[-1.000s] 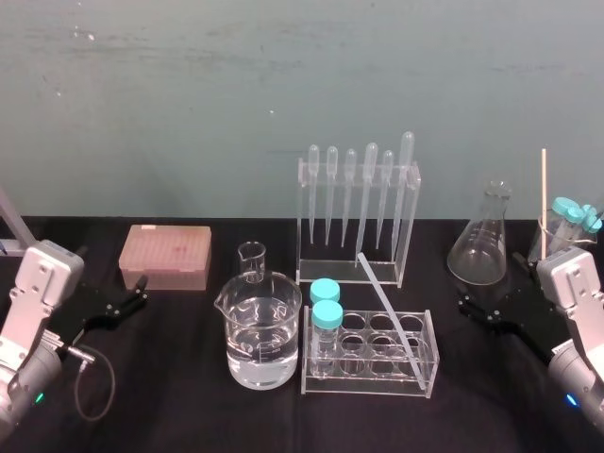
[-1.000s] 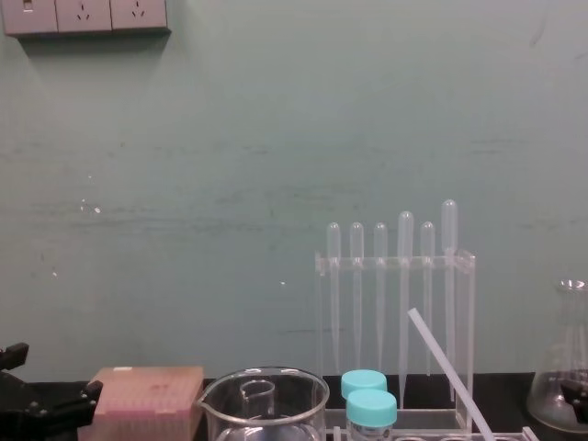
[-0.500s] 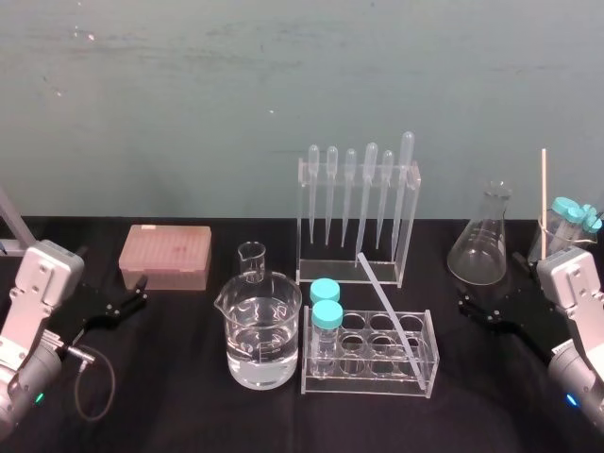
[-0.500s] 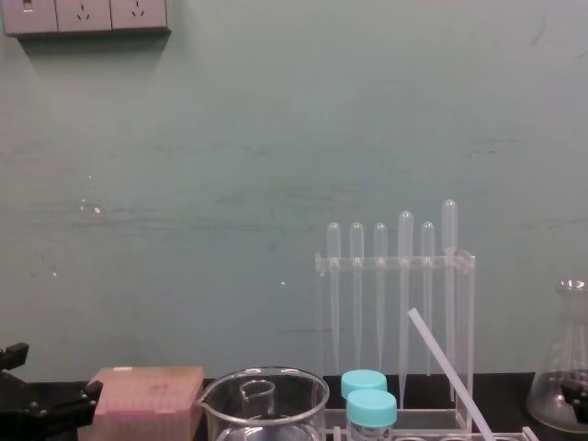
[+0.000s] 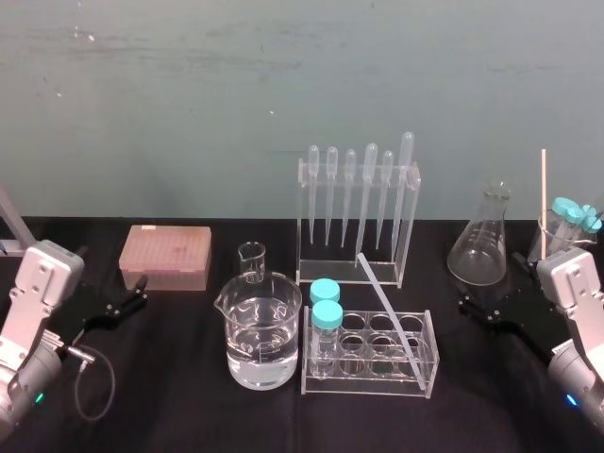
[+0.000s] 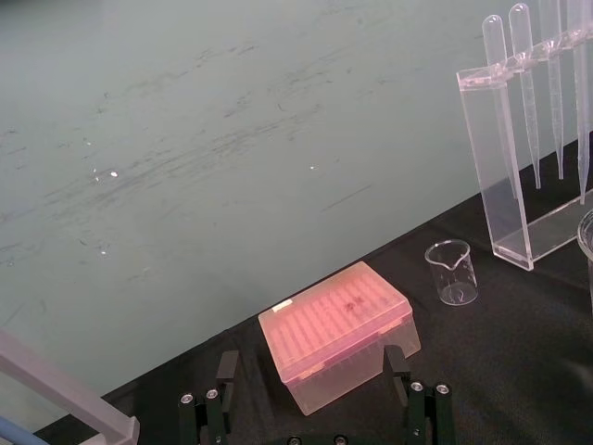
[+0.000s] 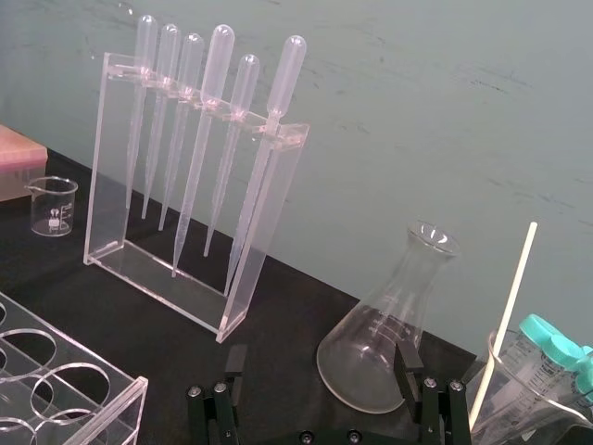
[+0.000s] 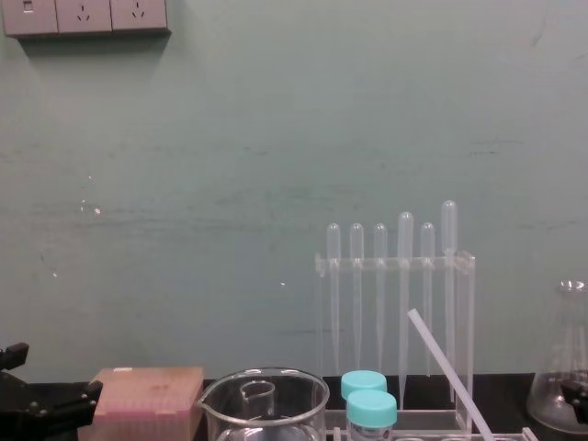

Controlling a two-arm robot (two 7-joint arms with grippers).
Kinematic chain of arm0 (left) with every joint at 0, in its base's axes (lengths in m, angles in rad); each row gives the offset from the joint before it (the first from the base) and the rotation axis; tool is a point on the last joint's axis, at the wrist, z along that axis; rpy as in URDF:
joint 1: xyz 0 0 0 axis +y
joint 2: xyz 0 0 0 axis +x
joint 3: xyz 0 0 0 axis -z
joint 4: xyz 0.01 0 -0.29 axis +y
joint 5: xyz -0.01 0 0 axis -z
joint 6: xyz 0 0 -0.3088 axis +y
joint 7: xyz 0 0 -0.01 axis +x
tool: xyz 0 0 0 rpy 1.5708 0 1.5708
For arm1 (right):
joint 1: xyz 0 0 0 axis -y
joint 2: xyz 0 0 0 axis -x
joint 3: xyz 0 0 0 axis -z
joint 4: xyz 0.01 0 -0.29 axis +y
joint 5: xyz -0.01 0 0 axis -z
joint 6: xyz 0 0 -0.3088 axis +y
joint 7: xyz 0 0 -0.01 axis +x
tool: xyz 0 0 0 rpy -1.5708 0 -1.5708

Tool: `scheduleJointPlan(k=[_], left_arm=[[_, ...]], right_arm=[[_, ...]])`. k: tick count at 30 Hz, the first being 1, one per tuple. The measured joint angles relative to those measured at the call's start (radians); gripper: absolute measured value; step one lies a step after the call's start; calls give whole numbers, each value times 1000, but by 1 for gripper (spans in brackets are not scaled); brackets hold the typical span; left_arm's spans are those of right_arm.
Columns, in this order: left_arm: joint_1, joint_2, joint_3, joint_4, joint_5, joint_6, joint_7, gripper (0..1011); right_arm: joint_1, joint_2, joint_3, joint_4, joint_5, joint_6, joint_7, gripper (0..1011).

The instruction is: Pick up the stirring rod with one hand, then place it down.

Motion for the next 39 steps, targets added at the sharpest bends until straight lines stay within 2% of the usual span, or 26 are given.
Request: scheduleJointPlan(k=[25,28,31,36,37,39], left_arm=[[0,0,0,0,0,0,0,1000],[0,0,0,0,0,0,0,1000],[0,0,0,0,0,0,0,1000],[0,0,0,0,0,0,0,1000],[0,0,0,0,0,0,0,1000],[0,0,0,0,0,0,0,1000]], right_arm=[[0,0,0,0,0,0,0,1000],[-6,-1,11,0,-5,-11,-5,1000],[-21,-4,35,-7,-14,-42,-23,1000],[-39,-9,70,-27,-91,-157,-97,1000],[-39,-10,75,-32,-122,-202,-113,1000],[-36,-11,76,-38,-146,-251,-118,1000]])
